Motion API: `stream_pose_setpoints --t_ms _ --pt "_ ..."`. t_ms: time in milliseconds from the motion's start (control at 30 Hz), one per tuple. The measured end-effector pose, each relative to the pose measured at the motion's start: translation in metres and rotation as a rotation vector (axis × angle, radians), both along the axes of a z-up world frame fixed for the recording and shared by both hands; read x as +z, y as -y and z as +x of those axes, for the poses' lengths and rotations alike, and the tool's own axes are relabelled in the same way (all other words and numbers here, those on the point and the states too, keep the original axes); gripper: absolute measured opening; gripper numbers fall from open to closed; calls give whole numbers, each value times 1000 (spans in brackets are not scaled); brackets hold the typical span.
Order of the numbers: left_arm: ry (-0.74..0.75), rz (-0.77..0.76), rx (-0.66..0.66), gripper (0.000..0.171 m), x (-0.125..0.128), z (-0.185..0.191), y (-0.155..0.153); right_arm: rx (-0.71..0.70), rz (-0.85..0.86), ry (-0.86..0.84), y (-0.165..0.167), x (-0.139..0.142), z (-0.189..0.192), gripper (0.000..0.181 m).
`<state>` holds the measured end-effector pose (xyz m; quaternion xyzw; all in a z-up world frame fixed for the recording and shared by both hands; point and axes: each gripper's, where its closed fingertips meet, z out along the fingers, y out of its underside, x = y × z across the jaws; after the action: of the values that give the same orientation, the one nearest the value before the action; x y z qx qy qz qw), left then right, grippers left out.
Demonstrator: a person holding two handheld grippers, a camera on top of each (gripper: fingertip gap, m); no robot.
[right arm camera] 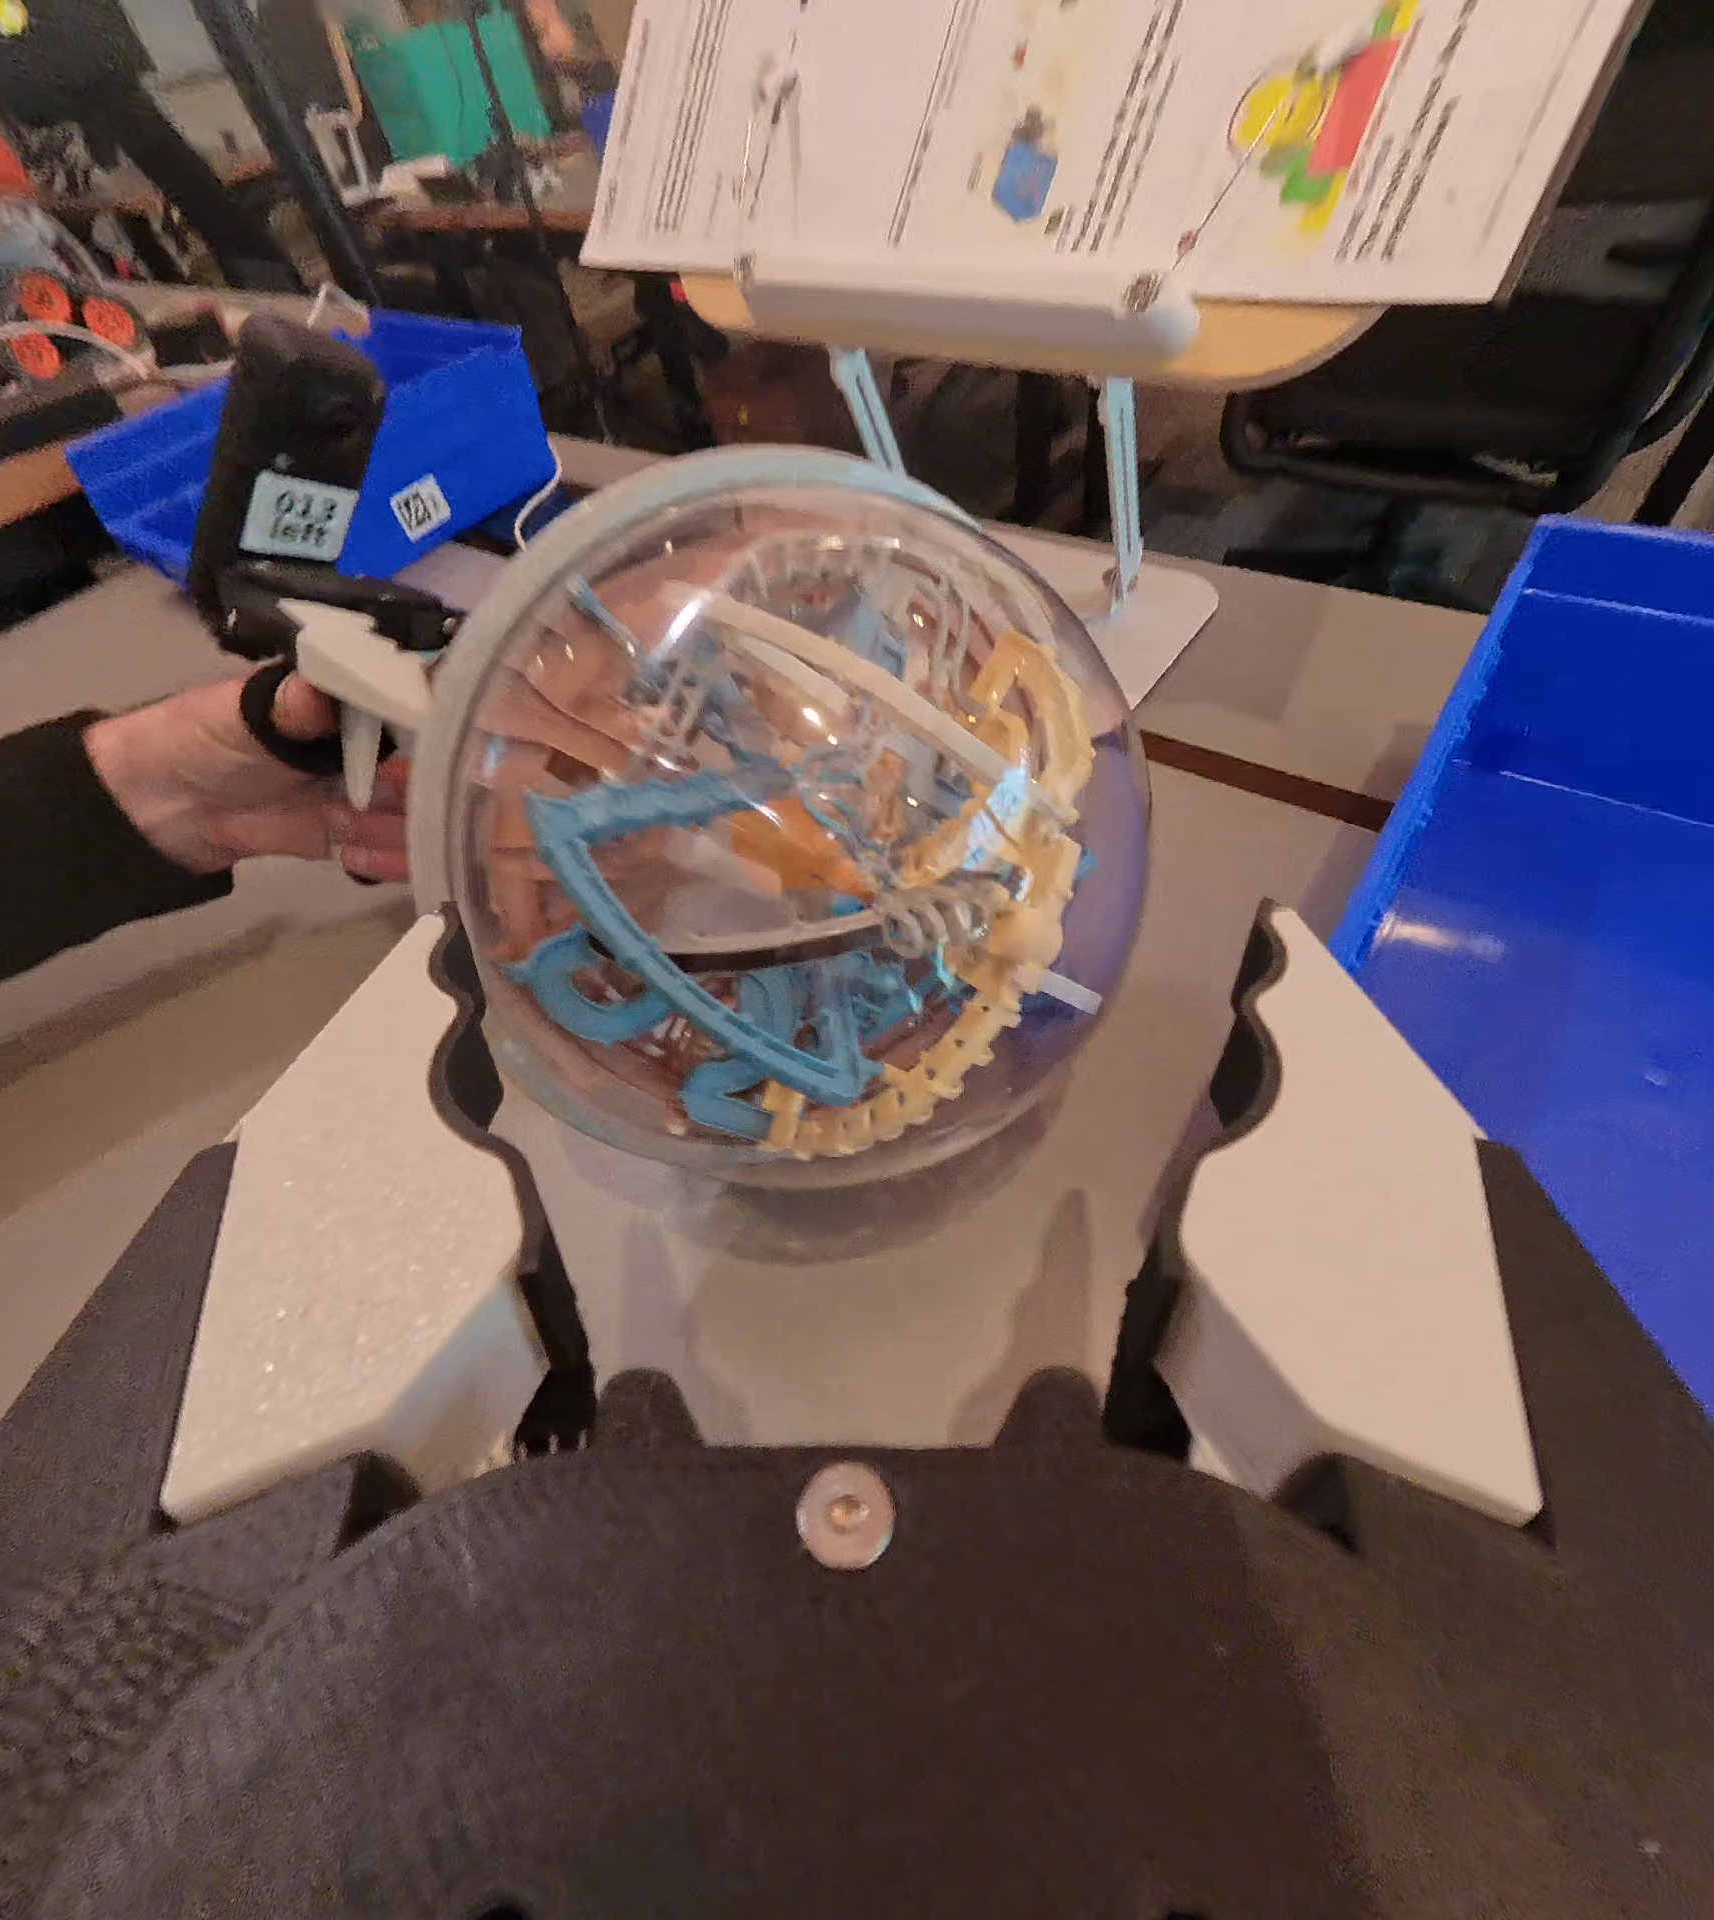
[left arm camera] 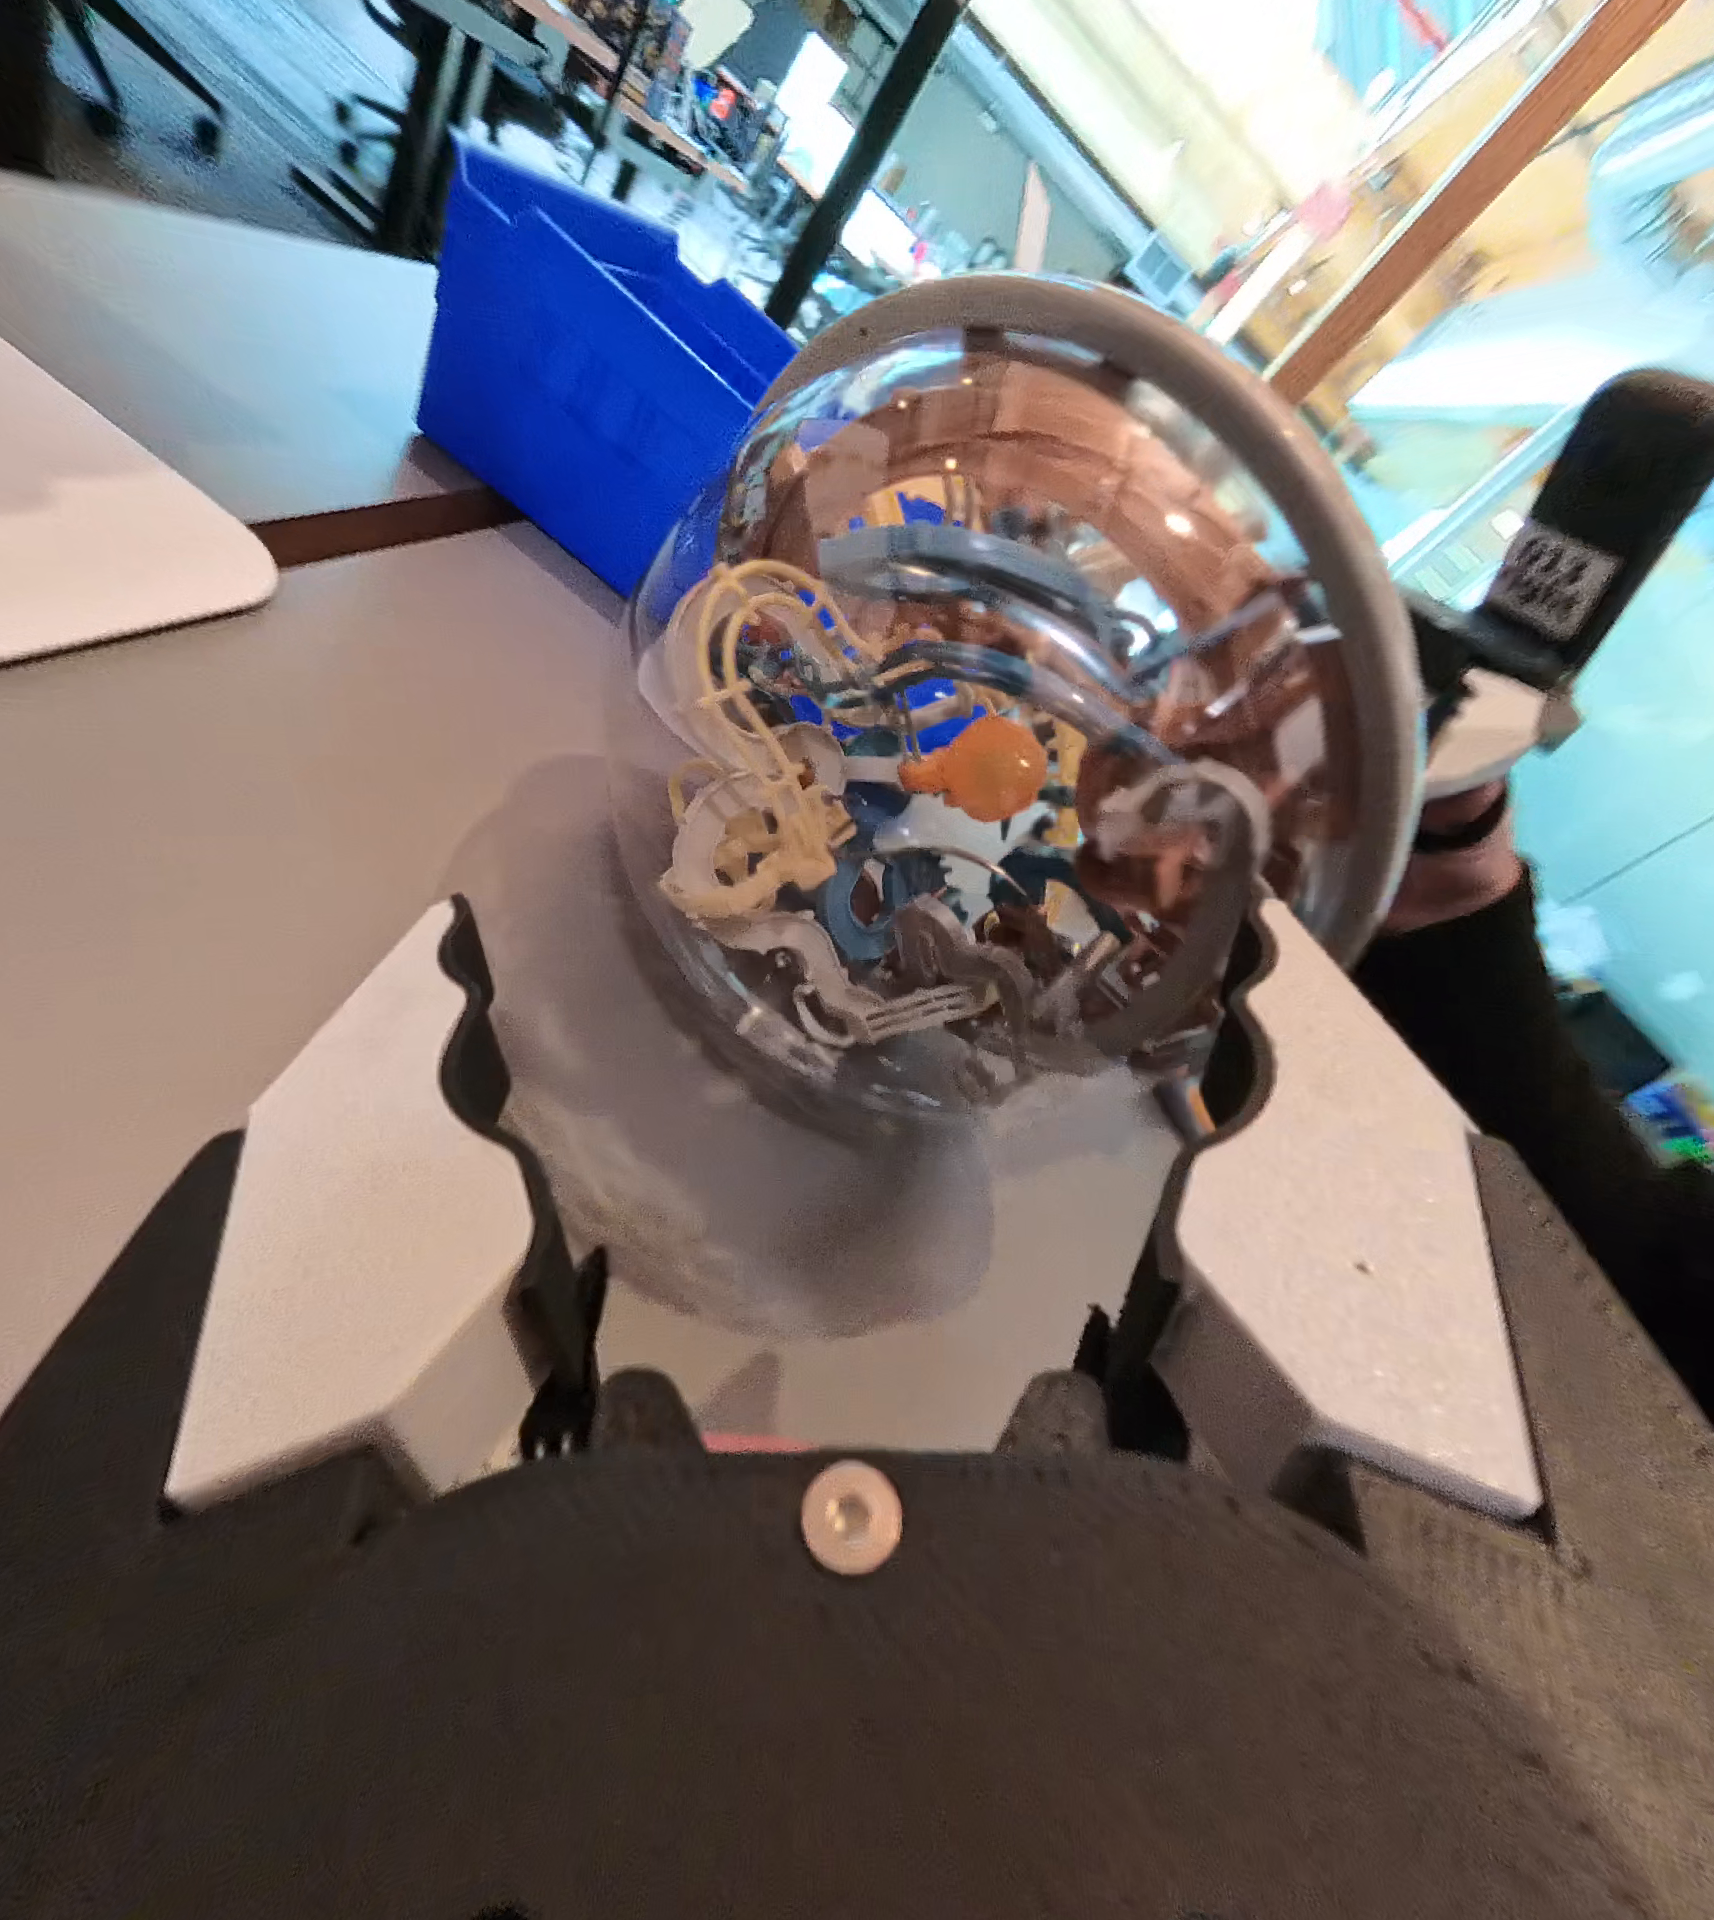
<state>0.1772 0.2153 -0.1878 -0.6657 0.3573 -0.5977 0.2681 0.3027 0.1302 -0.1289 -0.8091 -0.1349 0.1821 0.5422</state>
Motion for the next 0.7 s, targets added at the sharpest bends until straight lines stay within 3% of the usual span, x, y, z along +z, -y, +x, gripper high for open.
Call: stream_pose_setpoints --t_ms 100,200,333,500,700 --pt "79 -141 -115 136 -6 19 5 70 -55 -27 -12 -21 -4 140" --pt "166 -229 -208 124 -2 27 14 130 -64 -74 -20 -29 -12 140" --pt "157 -190 -189 133 0 32 10 138 -56 -51 -25 -30 -13 141" --pt "37 -62 -148 146 3 15 23 168 -33 2 -23 -27 -37 141" --pt "-5 90 53 136 28 -45 32 282 11 -46 -18 -20 -86 142"
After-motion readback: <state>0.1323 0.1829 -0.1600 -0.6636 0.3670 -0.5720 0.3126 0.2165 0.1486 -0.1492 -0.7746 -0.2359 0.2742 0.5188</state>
